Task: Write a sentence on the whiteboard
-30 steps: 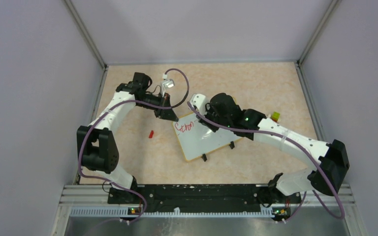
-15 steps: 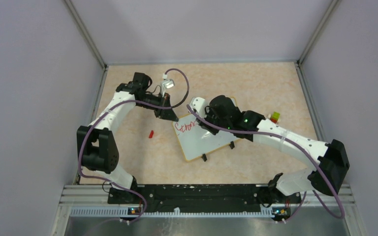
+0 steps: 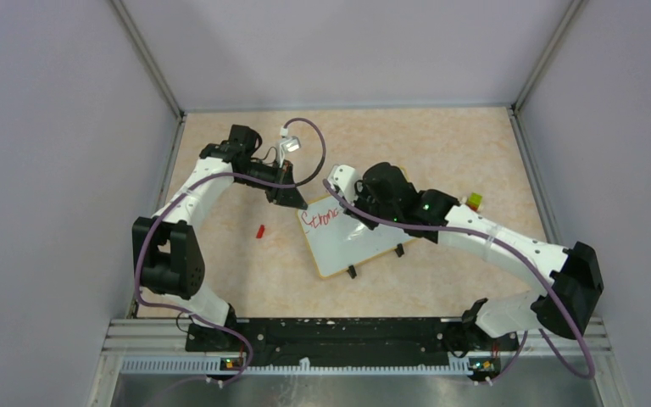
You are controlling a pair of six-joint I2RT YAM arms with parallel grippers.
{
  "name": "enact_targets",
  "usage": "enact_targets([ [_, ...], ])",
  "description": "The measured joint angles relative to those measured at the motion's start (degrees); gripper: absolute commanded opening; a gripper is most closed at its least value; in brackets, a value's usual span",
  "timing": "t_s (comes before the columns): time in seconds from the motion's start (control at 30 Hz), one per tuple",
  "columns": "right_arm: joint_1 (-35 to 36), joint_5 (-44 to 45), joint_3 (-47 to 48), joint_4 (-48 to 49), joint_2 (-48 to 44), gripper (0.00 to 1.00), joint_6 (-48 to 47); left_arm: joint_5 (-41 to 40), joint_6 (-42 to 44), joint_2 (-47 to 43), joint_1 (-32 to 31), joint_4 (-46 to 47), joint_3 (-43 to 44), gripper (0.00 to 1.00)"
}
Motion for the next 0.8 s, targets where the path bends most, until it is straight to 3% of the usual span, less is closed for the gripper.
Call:
enact_targets([
  [0.8,-0.28,0.24,-0.04,0.68,-0.22,0.0,0.13,-0.07,0.02,0.0,0.0,0.04,0.0,0.0],
])
